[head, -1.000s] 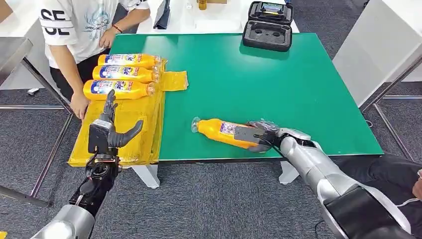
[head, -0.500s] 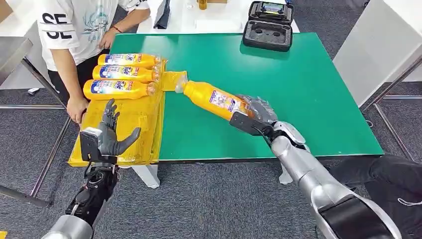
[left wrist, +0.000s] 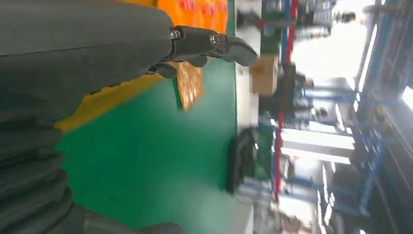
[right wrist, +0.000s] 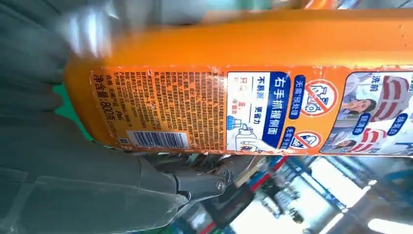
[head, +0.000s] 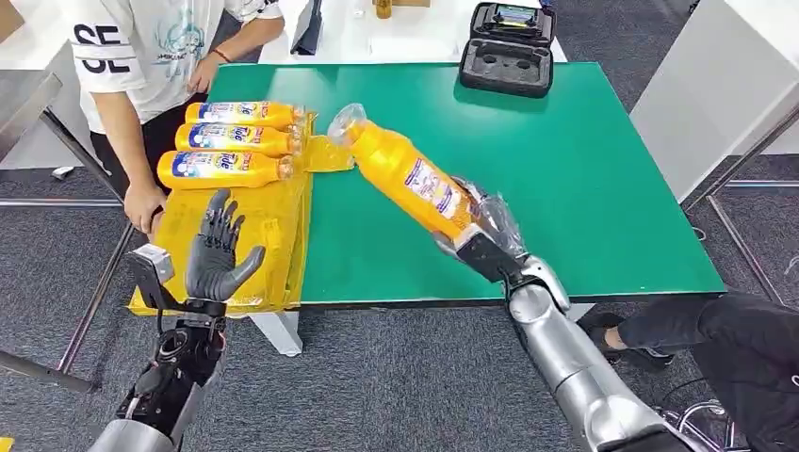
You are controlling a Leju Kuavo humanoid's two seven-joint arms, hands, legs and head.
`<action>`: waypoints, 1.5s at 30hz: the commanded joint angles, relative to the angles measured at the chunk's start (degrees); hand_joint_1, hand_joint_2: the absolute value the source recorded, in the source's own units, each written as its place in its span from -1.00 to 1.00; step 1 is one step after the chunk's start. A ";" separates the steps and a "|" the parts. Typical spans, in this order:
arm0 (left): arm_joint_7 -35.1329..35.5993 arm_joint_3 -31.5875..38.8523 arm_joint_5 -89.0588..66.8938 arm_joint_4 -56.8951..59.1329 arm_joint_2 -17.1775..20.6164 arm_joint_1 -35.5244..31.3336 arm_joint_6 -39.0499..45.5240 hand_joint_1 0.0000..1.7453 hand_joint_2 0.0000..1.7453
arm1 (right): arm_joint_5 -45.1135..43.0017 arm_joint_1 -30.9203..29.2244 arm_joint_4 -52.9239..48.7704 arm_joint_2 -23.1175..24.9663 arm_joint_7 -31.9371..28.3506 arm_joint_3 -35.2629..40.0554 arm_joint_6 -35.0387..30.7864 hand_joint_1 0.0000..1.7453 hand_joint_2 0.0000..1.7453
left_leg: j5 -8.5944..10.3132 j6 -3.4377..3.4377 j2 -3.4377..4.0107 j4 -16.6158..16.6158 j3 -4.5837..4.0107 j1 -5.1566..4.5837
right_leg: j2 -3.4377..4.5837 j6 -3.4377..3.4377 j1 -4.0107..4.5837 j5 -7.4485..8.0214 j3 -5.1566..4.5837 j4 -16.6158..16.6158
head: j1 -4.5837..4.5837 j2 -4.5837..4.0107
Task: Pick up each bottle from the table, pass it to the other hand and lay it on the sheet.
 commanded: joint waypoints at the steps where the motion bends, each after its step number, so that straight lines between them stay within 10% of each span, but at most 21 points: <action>1: 1.92 -4.90 0.19 -8.52 -0.14 3.24 -2.01 -1.00 1.00 | -0.40 2.05 4.62 7.39 -3.31 1.24 4.11 0.98 1.00 | -0.10 -0.08 0.10 -0.04 0.19 0.06 | 0.09 -0.07 0.05 -0.07 0.17 -0.04 | 0.00 0.00; 45: 11.77 -12.21 5.23 9.52 -2.03 -6.67 -8.35 -1.00 1.00 | 3.09 -2.33 18.62 10.28 -4.09 8.63 6.11 0.98 1.00 | -0.06 -0.10 -0.03 -0.04 0.12 0.09 | -0.03 -0.07 0.05 -0.07 0.12 -0.03 | 0.02 0.00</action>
